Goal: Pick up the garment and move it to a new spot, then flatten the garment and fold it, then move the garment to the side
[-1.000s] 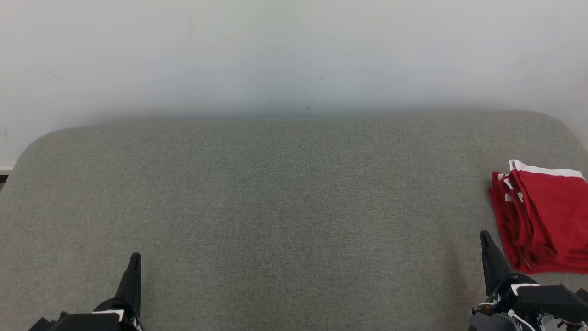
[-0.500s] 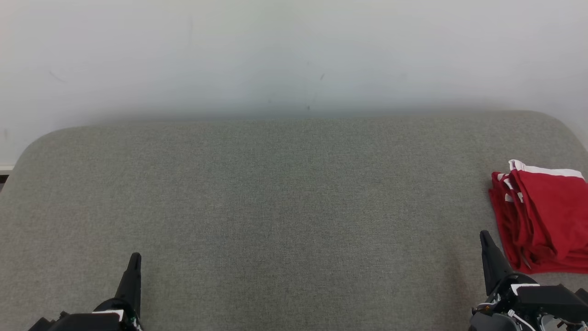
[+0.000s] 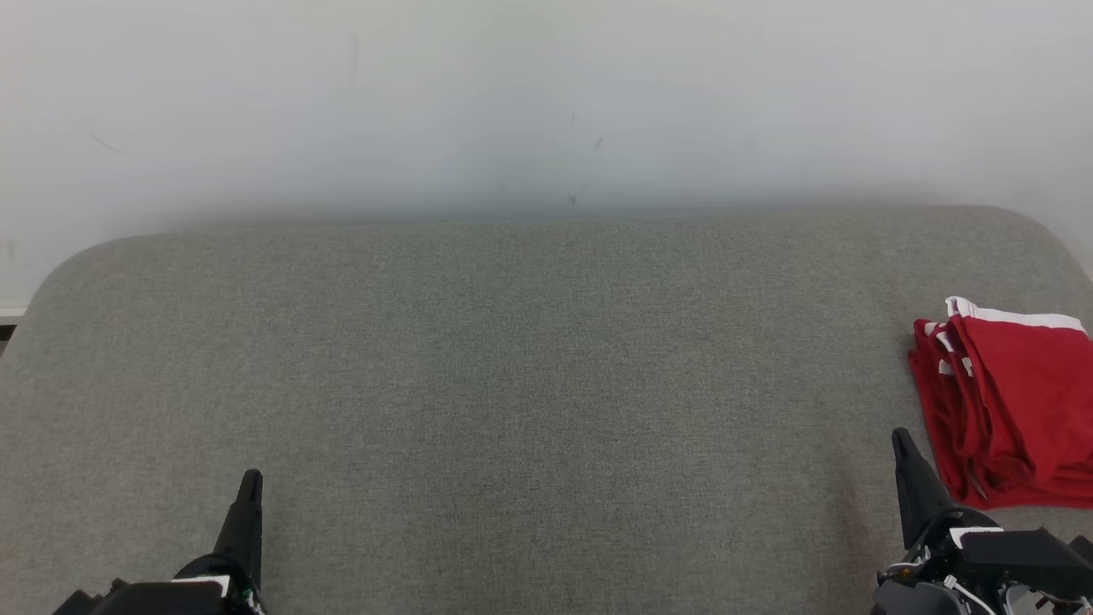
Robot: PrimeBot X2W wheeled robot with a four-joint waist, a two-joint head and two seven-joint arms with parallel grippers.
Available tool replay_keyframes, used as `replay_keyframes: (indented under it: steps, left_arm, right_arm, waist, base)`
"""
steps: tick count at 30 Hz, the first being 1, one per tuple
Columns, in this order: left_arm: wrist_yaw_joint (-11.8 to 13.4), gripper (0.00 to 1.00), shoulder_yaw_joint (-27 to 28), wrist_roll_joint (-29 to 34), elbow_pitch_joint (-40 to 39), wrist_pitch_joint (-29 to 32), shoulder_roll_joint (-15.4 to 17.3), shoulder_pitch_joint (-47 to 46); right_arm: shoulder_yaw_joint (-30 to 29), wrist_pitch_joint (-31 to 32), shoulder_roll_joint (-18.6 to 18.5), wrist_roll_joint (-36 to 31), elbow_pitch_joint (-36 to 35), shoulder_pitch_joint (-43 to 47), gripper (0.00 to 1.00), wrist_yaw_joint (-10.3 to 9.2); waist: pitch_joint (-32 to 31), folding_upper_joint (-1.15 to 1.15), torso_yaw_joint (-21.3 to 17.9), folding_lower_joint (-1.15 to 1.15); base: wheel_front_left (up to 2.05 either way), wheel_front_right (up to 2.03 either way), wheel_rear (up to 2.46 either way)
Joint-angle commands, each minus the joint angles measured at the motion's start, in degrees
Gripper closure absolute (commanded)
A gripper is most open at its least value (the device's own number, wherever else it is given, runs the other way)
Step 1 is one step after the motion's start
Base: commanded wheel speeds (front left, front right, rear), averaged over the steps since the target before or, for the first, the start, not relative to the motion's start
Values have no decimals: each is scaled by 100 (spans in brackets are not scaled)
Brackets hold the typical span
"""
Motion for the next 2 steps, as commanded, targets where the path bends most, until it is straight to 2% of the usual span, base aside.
replay_keyframes:
  steps: [1,2]
  left_arm:
    - [-20,100,20,-27,4,10,29,-59]
    - [-20,100,20,-27,4,10,29,-59]
  right_arm:
    - [-4,8,9,12,-3,-48,100,-12]
    - [-4,8,9,12,-3,-48,100,-12]
  waist:
    - [0,0,0,0]
    - [0,0,0,0]
  base:
    - [0,0,0]
    - [0,0,0]
